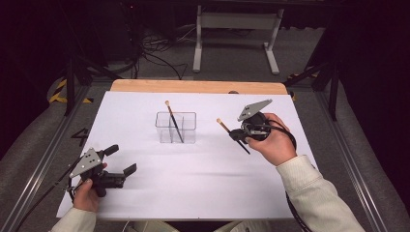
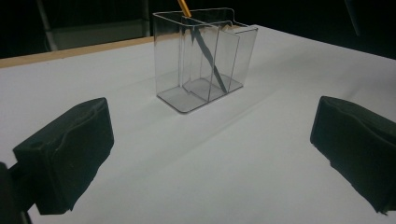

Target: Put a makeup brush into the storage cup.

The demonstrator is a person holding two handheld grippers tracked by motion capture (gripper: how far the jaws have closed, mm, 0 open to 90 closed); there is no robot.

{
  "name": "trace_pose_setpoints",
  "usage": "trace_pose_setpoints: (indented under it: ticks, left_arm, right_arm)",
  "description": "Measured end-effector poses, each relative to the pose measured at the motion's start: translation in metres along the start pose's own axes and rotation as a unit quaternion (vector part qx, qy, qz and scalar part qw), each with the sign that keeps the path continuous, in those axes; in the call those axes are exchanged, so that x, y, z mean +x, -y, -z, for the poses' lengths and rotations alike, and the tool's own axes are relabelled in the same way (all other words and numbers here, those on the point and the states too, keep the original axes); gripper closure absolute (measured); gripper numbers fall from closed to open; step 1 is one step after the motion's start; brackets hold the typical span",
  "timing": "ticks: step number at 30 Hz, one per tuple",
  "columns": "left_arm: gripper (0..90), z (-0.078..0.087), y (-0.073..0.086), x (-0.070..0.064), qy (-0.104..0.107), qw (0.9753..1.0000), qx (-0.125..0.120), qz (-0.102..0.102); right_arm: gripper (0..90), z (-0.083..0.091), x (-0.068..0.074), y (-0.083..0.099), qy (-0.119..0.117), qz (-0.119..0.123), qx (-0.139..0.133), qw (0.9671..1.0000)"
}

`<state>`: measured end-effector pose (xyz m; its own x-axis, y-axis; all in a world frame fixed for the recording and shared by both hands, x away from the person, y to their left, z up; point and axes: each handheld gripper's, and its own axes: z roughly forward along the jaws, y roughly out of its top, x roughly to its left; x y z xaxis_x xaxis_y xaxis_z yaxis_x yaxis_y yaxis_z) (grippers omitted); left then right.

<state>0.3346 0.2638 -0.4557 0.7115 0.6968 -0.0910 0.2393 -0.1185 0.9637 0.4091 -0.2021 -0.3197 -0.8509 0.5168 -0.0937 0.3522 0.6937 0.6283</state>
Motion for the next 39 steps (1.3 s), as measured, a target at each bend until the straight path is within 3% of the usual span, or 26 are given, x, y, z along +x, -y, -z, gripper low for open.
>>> trace_pose_setpoints:
  ticks: [7, 13, 18, 30, 32, 33, 34, 36, 37, 38, 39]
  left_arm:
    - [0.1, 0.0, 0.0, 0.0, 0.002, 1.0, 0.001, -0.001]
    - [0.1, 0.0, 0.0, 0.0, 0.001, 1.0, 0.001, -0.002]
    - [0.1, 0.0, 0.0, 0.0, 0.001, 1.0, 0.001, -0.001]
    - [0.1, -0.001, 0.0, 0.0, 0.002, 1.0, 0.001, -0.002]
    - [0.1, -0.001, 0.0, 0.0, 0.002, 1.0, 0.001, -0.001]
    - [0.1, -0.001, 0.0, 0.0, 0.002, 1.0, 0.001, -0.001]
    - [0.1, -0.001, 0.0, 0.0, 0.002, 1.0, 0.002, -0.001]
    - [0.2, -0.001, 0.0, 0.0, 0.003, 1.0, 0.001, -0.002]
    - [0.1, -0.001, 0.0, 0.0, 0.004, 1.0, 0.001, -0.002]
    - [0.1, -0.001, 0.0, 0.0, 0.004, 1.0, 0.001, -0.002]
    - [0.1, -0.001, 0.0, 0.0, 0.004, 1.0, 0.001, -0.002]
  right_arm:
    - [84.1, 0.007, 0.001, 0.005, -0.003, -0.008, -0.032, 0.9994]
    - [84.1, 0.011, 0.002, 0.009, 0.006, -0.007, -0.076, 0.9971]
    - [84.1, 0.015, 0.006, 0.011, 0.01, 0.0, -0.127, 0.9918]
    - [84.1, 0.017, 0.01, 0.012, 0.014, -0.002, -0.189, 0.982]
    - [84.1, 0.018, 0.01, 0.012, 0.022, -0.003, -0.207, 0.9781]
    - [84.1, 0.018, 0.01, 0.012, 0.022, -0.003, -0.207, 0.9781]
    - [84.1, 0.02, 0.01, 0.012, 0.028, -0.003, -0.221, 0.975]
    - [84.1, 0.021, 0.01, 0.012, 0.029, -0.005, -0.224, 0.9741]
    - [84.0, 0.023, 0.01, 0.012, 0.03, -0.008, -0.237, 0.9711]
    - [84.0, 0.023, 0.01, 0.012, 0.03, -0.008, -0.237, 0.9711]
    - [84.1, 0.023, 0.009, 0.012, 0.032, -0.011, -0.248, 0.9681]
